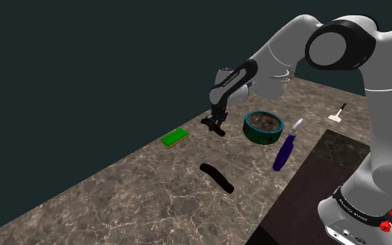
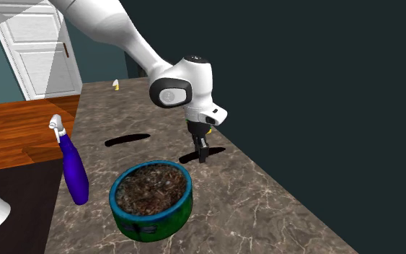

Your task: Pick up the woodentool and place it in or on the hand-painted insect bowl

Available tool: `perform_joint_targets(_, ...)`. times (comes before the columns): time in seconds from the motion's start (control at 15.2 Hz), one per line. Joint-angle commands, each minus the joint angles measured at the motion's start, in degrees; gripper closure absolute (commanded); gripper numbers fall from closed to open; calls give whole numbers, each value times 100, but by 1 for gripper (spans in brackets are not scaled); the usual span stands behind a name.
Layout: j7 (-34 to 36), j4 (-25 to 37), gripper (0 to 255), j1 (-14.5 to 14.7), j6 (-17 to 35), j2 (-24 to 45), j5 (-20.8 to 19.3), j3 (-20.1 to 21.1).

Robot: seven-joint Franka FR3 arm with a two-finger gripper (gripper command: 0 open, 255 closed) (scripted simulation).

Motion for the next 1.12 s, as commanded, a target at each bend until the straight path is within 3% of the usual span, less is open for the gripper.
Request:
perform_joint_targets(0.0,-1,-2,255,19,5,21,5,27)
perform_joint_targets(0.46,-3,-2,255,19,7,23,6,26)
perform_joint_targets(1.06,110,-35,255,63,-485,-505,-93,-45)
